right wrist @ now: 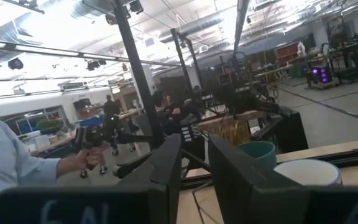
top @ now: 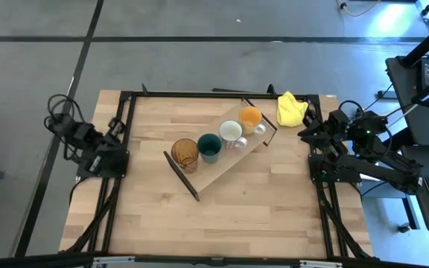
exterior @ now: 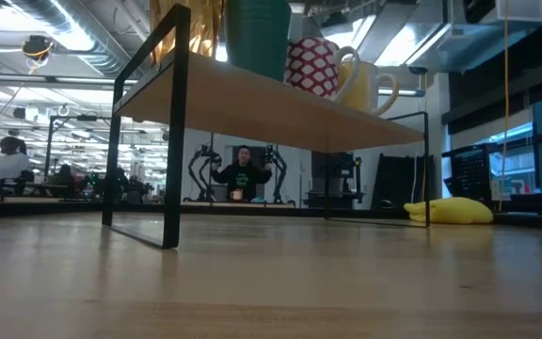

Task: Stack small to large cups/mugs on shelf
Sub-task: Return to Home Position

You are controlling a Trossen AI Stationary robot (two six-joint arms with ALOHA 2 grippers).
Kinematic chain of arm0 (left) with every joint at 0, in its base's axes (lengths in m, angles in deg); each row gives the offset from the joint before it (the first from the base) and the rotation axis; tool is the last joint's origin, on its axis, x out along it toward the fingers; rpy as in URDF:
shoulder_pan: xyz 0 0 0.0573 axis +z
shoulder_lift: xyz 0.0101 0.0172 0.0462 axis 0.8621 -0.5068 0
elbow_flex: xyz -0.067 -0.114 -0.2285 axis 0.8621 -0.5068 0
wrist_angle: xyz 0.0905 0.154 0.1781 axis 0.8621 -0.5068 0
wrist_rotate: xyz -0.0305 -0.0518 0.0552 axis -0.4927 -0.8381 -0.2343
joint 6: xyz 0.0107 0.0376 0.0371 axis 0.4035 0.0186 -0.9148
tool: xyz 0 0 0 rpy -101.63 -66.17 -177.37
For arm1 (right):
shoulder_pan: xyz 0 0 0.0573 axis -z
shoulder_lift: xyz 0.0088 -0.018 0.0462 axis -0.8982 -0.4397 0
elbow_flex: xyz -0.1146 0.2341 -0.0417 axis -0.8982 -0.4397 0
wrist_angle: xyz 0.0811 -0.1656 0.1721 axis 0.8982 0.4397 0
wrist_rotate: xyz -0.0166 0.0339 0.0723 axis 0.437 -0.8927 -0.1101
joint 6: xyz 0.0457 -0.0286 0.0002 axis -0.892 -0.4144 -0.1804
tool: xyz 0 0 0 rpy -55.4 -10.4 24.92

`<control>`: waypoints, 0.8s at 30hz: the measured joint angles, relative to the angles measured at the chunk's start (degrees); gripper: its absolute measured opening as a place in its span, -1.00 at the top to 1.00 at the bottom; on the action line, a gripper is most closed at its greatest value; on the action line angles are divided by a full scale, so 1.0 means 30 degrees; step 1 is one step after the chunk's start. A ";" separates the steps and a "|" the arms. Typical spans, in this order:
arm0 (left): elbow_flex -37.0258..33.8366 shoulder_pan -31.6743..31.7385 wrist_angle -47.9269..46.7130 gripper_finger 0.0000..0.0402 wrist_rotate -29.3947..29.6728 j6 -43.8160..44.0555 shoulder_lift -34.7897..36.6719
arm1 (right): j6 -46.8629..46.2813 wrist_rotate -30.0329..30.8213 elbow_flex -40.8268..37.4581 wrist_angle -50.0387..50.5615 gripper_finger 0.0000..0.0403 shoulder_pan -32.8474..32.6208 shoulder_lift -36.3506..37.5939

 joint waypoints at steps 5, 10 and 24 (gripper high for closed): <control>-0.1892 -0.0037 0.3926 1.00 -0.0162 0.0304 -0.0233 | -0.0543 -0.0189 -0.0007 -0.0004 0.59 0.0026 0.0000; -0.1719 -0.0667 0.7102 1.00 0.0005 -0.2473 -0.2622 | -0.1438 -0.0346 -0.0007 -0.0129 0.59 0.0026 0.0000; 0.4362 -0.3494 0.0060 1.00 0.3397 -0.5433 -0.2347 | -0.1423 -0.0821 -0.0007 -0.0424 0.59 0.0026 0.0000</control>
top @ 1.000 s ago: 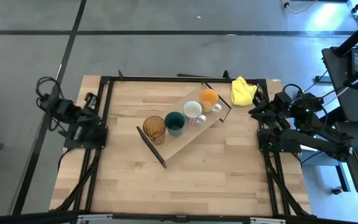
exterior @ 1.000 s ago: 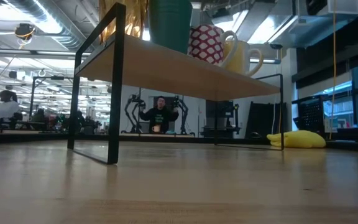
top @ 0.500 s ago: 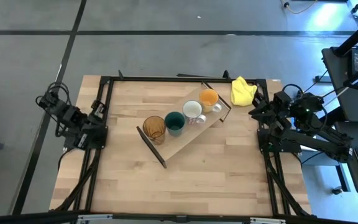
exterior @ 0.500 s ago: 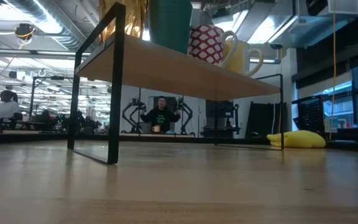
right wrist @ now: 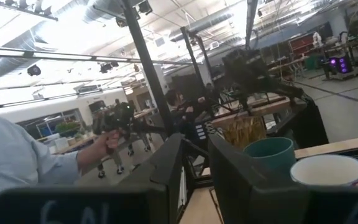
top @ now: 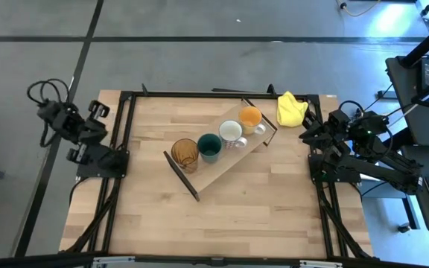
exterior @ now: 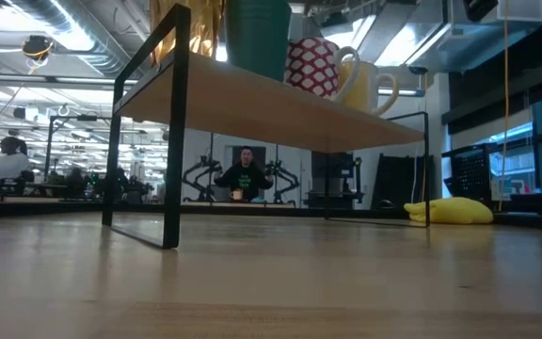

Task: Stack small to large cups/mugs on shelf
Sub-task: Return to Home Position

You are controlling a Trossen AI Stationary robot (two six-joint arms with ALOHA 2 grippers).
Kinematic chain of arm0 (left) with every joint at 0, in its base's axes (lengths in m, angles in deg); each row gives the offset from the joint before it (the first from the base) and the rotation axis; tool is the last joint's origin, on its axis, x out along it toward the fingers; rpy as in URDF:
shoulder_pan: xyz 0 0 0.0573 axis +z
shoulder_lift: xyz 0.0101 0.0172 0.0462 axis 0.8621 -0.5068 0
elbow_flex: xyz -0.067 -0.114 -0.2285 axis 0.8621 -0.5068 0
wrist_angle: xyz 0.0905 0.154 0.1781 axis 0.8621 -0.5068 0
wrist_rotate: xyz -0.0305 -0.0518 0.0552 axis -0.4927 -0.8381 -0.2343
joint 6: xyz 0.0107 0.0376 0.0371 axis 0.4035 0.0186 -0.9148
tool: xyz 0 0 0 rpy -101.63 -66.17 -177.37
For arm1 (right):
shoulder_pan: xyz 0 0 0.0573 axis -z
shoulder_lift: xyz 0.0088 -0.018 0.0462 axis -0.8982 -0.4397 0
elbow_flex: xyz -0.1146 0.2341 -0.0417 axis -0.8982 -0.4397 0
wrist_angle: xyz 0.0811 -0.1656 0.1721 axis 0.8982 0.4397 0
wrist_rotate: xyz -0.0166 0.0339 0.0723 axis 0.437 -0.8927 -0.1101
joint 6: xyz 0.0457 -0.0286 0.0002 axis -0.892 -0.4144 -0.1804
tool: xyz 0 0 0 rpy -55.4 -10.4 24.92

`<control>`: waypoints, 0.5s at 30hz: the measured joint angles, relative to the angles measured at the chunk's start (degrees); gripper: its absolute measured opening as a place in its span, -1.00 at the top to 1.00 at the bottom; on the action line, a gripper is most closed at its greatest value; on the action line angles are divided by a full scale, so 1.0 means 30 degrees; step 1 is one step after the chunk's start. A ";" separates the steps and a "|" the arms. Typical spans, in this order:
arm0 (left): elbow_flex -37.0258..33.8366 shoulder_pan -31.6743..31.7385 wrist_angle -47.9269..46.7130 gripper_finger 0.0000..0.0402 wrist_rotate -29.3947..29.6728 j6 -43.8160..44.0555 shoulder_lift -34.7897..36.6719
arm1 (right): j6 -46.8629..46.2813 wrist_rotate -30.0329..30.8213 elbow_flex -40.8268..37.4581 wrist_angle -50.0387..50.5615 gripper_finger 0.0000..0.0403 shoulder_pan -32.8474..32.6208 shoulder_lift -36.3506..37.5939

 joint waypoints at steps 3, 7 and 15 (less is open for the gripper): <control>-0.1252 0.0024 -0.0081 1.00 0.1999 0.0695 0.1812 | -0.0014 -0.0020 -0.0007 -0.0048 0.59 0.0000 -0.0007; -0.2641 0.0108 0.1327 1.00 0.3342 0.0925 0.2229 | -0.0077 -0.0020 -0.0007 -0.0185 0.59 0.0000 0.0000; -0.2882 0.0270 0.4642 1.00 0.3404 0.0151 -0.0220 | -0.0611 -0.0019 -0.0007 -0.0257 0.59 -0.0007 0.0000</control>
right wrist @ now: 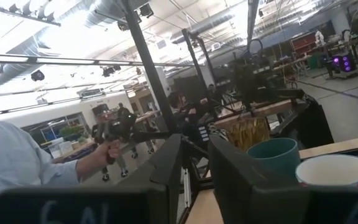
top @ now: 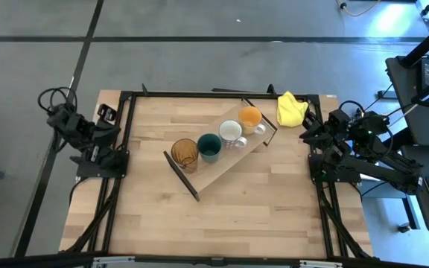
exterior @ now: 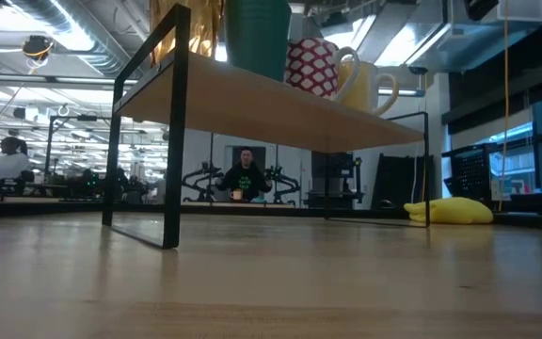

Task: Stack small to large cups/mugs on shelf
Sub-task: Return to Home Position

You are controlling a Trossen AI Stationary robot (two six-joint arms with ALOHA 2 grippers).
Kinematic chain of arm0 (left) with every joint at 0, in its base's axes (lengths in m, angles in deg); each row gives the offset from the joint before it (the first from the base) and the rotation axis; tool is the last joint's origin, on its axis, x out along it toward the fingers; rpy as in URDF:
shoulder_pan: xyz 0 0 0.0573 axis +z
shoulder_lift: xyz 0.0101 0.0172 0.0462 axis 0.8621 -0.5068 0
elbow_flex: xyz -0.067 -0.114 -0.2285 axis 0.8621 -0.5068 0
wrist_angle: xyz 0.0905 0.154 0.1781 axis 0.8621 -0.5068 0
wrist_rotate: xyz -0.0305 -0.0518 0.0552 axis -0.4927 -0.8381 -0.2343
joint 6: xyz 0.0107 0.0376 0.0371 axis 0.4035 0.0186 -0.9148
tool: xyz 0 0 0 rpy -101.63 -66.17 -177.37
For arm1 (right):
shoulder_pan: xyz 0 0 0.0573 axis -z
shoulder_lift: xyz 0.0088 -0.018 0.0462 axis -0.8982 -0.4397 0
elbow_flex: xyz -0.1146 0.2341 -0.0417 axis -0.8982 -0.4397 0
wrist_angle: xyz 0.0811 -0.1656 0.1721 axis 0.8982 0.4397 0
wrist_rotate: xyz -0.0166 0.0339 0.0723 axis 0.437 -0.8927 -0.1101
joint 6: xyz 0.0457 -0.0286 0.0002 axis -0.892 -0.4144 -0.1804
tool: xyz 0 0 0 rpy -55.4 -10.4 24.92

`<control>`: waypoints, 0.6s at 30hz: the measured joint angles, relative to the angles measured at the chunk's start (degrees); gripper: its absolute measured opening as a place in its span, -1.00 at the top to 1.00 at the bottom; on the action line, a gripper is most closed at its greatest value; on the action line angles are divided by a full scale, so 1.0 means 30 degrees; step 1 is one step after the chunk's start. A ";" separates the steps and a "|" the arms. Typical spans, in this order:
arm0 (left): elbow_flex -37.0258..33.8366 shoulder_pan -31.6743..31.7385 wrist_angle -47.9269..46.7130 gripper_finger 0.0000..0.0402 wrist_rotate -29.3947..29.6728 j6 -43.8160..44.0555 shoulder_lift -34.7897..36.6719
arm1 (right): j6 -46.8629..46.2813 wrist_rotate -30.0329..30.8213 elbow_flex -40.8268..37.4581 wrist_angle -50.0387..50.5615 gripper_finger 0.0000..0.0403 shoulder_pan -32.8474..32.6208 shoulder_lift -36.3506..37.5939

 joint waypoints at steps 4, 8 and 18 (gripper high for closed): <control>0.0455 -0.0188 0.1397 1.00 0.0478 -0.1444 -0.1316 | -0.0090 0.0004 0.0000 -0.0048 0.59 0.0000 0.0000; 0.2022 -0.0698 0.0615 1.00 0.0501 -0.2395 -0.1077 | -0.0429 -0.0030 0.0000 -0.0044 0.59 0.0007 0.0000; 0.4077 -0.0561 -0.3005 1.00 -0.0601 -0.2966 0.0819 | -0.0911 -0.0336 0.0000 -0.0276 0.59 0.0007 0.0000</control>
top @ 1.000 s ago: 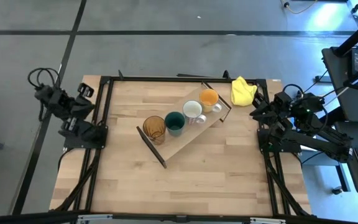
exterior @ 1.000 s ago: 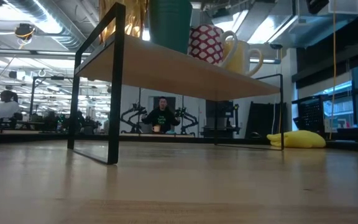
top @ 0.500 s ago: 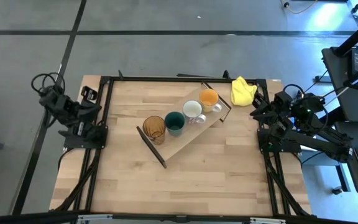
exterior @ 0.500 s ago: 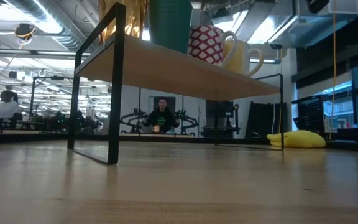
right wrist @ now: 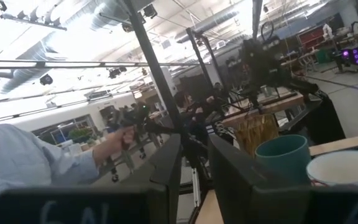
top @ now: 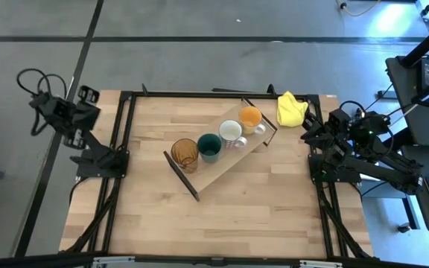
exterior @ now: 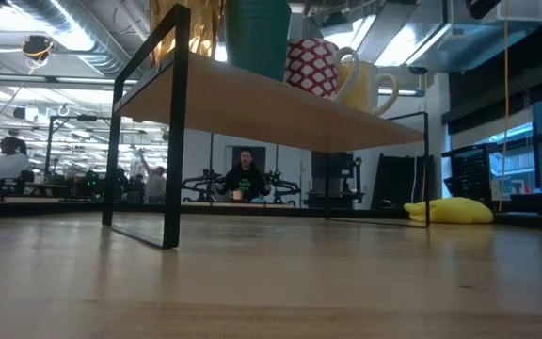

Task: Stack small to large cups/mugs on shelf
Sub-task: Return to Home Position

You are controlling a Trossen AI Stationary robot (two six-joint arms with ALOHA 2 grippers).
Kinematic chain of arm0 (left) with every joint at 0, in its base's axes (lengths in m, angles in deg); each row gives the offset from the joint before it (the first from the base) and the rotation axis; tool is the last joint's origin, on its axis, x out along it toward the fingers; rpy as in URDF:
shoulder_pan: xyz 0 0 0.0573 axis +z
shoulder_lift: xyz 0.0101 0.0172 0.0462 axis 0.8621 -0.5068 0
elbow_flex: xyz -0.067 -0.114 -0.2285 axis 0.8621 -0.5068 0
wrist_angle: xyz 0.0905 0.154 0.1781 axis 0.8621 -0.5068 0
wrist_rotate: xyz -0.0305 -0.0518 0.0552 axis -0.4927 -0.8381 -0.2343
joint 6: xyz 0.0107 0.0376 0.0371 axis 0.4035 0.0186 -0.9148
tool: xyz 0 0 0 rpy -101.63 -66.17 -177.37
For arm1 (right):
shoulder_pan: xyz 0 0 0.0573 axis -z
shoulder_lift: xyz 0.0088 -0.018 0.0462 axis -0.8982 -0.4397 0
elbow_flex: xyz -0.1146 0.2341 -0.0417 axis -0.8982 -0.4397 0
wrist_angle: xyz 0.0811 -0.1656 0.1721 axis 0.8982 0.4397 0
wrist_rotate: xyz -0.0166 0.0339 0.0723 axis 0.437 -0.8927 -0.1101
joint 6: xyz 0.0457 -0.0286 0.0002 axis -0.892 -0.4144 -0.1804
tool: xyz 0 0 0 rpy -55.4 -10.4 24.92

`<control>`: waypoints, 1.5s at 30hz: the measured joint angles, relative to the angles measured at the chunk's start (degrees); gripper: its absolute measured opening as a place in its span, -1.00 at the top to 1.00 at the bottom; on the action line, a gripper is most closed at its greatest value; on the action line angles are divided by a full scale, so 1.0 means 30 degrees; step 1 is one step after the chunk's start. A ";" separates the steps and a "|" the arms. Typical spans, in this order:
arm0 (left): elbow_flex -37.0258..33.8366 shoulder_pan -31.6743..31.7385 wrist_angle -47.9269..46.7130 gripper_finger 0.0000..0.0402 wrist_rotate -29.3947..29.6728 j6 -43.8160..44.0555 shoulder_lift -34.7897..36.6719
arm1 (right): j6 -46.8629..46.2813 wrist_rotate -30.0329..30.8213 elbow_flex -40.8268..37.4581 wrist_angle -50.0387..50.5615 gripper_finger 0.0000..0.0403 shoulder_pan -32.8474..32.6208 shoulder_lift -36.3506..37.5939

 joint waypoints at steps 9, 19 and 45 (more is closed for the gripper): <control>0.0518 0.3061 -0.0542 1.00 0.0959 0.0784 0.1812 | -0.0733 -0.0317 0.0000 -0.0489 0.59 0.0000 0.0000; 0.2245 1.0790 -0.5310 1.00 0.0628 0.4843 0.1735 | -0.1543 -0.0503 0.0000 -0.1138 0.59 0.0000 0.0007; -0.3433 1.9165 -0.5034 1.00 -0.7259 1.1017 0.1777 | -0.0982 -0.0131 0.0000 -0.1028 0.59 0.0000 -0.0102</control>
